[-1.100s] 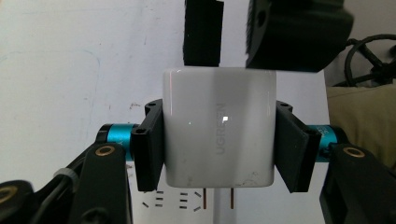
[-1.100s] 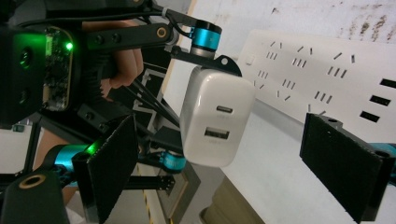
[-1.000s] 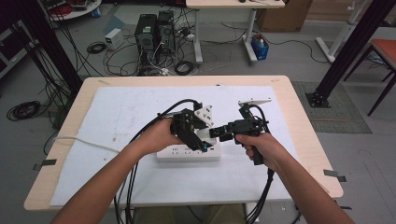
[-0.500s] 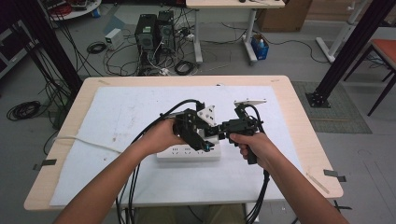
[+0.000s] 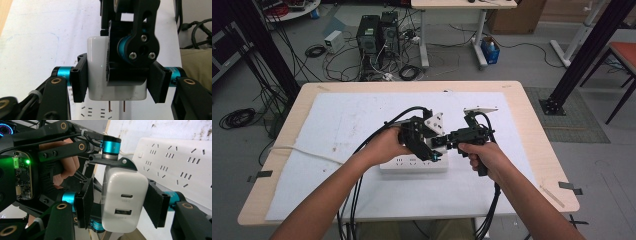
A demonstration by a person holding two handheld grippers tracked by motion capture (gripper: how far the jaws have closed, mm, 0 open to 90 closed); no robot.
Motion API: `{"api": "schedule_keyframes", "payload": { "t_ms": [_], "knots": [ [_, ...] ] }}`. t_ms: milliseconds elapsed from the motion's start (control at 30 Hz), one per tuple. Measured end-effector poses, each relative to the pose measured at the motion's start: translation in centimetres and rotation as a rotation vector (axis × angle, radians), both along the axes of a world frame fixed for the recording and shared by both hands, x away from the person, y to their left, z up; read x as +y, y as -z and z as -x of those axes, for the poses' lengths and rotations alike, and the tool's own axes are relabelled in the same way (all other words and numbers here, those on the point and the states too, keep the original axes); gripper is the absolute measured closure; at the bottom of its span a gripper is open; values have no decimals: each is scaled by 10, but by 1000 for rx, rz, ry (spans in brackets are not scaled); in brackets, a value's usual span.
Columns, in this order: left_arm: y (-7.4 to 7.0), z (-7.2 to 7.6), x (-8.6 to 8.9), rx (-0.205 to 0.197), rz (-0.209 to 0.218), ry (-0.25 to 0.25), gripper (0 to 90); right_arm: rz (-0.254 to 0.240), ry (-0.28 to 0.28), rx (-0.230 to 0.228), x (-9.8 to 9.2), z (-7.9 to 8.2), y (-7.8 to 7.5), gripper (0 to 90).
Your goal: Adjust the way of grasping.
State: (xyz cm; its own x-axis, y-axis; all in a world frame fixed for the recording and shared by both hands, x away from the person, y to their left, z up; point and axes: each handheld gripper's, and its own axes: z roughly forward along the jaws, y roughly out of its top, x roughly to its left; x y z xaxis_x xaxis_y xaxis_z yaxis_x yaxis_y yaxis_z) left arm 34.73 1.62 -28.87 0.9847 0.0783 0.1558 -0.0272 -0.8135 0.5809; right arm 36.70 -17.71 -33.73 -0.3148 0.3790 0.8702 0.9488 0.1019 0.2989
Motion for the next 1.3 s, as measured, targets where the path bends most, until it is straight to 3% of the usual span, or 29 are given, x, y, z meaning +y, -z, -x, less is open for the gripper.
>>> {"api": "schedule_keyframes", "payload": {
  "t_ms": [467, 500, 567, 633, 767, 967, 1100, 1300],
  "knots": [
    [2, 3, -2, -43, -4, -8, 422, -12, 15, 31, -2, -2, 4, 615],
    [3, 2, -2, -31, -4, -13, 418, 2, 20, 18, -1, -1, 4, 620],
    [2, 1, -1, -37, -4, -39, 323, 47, 24, -9, -1, -1, 5, 621],
    [1, 0, 3, -31, 10, -52, 305, 87, 27, -34, -2, -1, 6, 621],
    [-1, -4, 14, -15, -8, -96, 232, 134, 39, -80, -8, -2, 5, 622],
    [-2, -11, 39, 44, -16, -183, 232, 235, 42, -138, -19, -3, 3, 622],
    [0, -17, 58, 99, -39, -259, 231, 320, 43, -212, -25, -3, -4, 622],
    [4, -21, 92, 151, -98, -356, 231, 450, -11, -326, -32, 2, -22, 622]
  ]
}}
